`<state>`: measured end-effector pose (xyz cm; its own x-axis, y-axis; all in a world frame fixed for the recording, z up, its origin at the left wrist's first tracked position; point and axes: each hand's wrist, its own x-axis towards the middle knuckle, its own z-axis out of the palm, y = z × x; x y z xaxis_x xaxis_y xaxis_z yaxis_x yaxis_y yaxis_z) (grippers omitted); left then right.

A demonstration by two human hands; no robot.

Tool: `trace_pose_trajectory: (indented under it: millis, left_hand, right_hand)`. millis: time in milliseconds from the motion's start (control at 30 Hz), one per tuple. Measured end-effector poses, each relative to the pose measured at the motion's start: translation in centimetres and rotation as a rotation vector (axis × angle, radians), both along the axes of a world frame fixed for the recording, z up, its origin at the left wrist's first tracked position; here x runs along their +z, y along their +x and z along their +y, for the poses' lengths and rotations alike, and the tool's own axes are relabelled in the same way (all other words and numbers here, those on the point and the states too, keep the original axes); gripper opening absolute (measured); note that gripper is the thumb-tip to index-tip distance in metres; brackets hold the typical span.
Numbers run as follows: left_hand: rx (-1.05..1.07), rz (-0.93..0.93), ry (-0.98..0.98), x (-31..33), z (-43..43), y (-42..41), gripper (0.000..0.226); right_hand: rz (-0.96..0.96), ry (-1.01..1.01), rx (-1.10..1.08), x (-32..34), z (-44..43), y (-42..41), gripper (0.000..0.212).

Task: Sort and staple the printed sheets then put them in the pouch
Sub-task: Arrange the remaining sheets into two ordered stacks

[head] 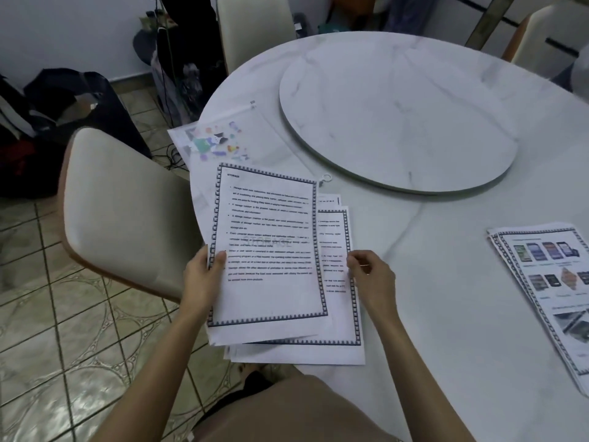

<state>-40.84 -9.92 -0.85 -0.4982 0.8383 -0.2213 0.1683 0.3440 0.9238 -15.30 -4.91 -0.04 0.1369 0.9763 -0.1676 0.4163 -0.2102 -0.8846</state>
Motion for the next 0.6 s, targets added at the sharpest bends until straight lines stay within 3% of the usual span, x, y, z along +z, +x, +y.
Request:
trace_pose_trajectory:
  millis: [167, 333, 600]
  left_hand:
    - [0.045, 0.034, 0.041, 0.3, -0.2, -2.4, 0.024]
    - [0.051, 0.018, 0.042, 0.3, 0.1, -4.4, 0.029]
    - [0.015, 0.013, 0.040, 0.4, 0.8, -5.9, 0.028]
  right_hand:
    - [-0.231, -0.017, -0.096, -1.2, -0.5, 0.4, 0.023]
    - [-0.502, -0.070, 0.001, -2.7, -1.0, -1.2, 0.034]
    - [-0.344, 0.036, -0.209, -2.1, 0.0, -1.1, 0.015]
